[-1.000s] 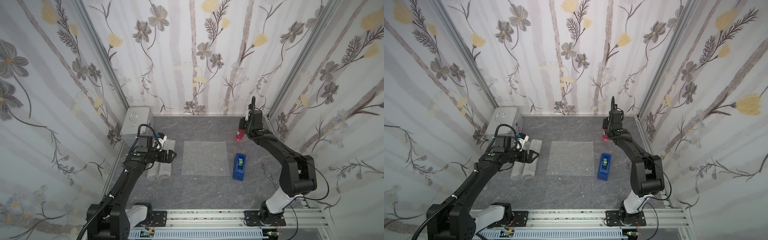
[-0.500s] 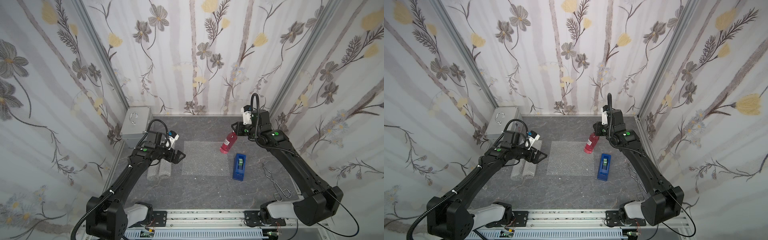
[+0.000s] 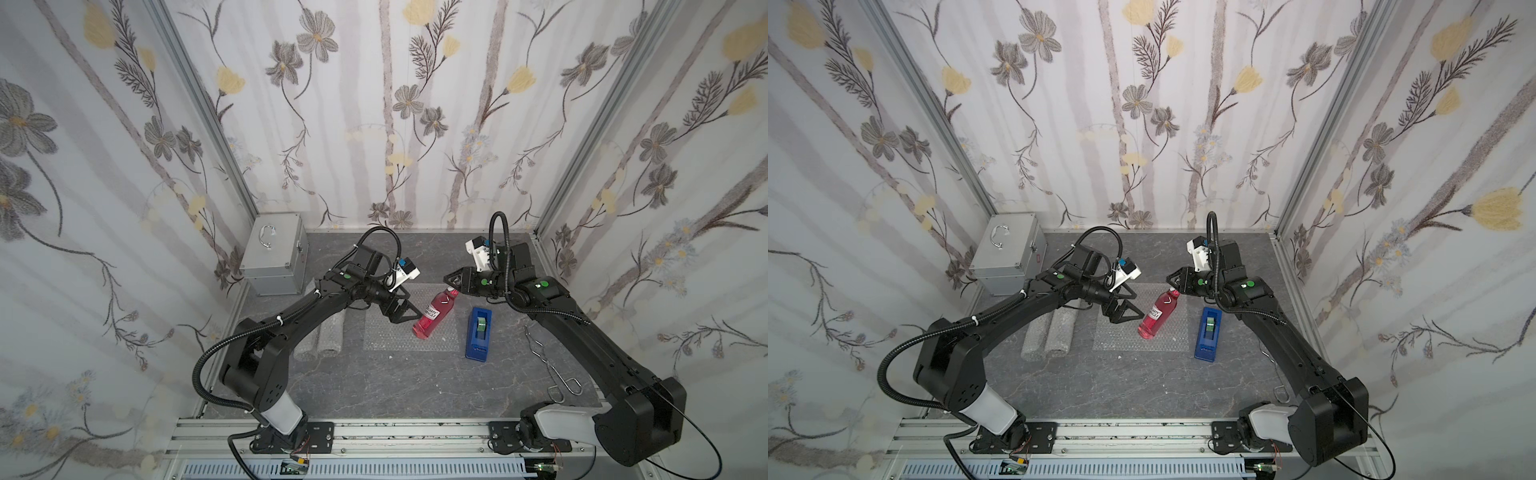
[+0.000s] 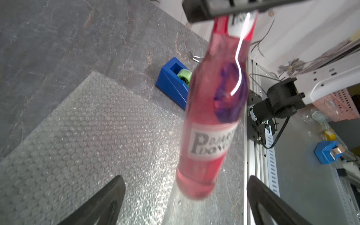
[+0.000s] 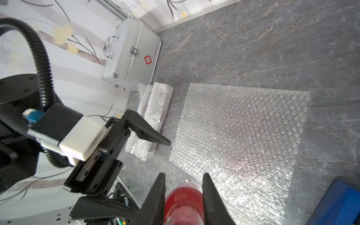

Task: Wrap wine bottles in bubble wrap
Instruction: Place the wine bottle on the bubble wrap.

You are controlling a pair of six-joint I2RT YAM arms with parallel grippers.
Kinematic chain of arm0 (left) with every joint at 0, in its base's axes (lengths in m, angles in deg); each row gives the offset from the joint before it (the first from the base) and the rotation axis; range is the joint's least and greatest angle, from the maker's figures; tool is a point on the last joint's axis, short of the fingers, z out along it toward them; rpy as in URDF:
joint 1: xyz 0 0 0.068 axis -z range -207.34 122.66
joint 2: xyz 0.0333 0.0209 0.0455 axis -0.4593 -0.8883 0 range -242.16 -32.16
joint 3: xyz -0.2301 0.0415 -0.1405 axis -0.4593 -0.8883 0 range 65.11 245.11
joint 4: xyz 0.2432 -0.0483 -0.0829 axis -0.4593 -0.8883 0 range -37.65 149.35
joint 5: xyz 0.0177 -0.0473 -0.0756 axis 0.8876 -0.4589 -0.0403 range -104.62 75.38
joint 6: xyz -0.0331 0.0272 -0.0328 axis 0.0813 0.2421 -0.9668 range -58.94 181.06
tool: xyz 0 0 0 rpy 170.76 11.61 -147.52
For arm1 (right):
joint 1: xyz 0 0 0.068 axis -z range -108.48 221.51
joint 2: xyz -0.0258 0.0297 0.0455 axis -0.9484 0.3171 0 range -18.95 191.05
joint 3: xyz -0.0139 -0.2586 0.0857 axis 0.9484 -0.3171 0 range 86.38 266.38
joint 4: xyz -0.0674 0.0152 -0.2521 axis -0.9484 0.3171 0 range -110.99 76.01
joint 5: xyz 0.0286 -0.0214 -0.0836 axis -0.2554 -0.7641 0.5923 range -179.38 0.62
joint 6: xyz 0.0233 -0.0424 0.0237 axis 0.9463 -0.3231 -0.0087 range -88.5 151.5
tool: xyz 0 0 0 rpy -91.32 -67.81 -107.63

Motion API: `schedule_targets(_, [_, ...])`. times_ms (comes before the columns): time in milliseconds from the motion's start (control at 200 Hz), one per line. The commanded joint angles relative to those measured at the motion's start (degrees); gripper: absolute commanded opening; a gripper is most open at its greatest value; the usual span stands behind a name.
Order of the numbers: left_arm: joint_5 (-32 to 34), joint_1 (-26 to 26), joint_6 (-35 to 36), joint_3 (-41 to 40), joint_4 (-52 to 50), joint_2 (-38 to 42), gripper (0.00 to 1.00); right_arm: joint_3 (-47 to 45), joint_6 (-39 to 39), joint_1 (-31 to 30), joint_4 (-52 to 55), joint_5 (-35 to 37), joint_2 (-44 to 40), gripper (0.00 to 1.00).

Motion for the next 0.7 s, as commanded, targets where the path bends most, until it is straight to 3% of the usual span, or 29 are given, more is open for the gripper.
schedule_targets(0, [-5.6,1.2,-2.6,2.7,7.4,-2.6,1.00,-0.6,4.4,-0.1,-10.3,-6.3,-0.4,0.00])
schedule_targets(100, [-7.1,2.6,0.9,5.6,3.2,-5.1,1.00,-1.2,5.7,-0.1,-12.5,-7.5,-0.1,0.00])
schedule_targets(290, [-5.2,4.4,-1.1,6.9,2.1,-6.7,0.99,-0.8,6.3,0.0,-14.3,-7.8,0.8,0.00])
schedule_targets(350, [-4.3,4.5,-2.0,6.8,2.0,-6.5,0.85,-0.7,6.3,0.1,-14.4,-8.1,1.0,0.00])
schedule_targets(475, [-3.1,4.5,-4.0,6.1,2.9,-5.7,0.41,-0.9,6.2,0.1,-14.6,-7.9,1.3,0.00])
schedule_targets(565, [-2.5,4.6,-7.8,4.9,5.6,-4.9,0.26,-1.5,6.9,0.2,-15.4,-7.8,1.5,0.00])
schedule_targets(695, [0.2,4.5,-16.6,2.6,9.6,-3.5,0.22,-1.8,8.0,0.4,-14.6,-6.6,1.6,0.44])
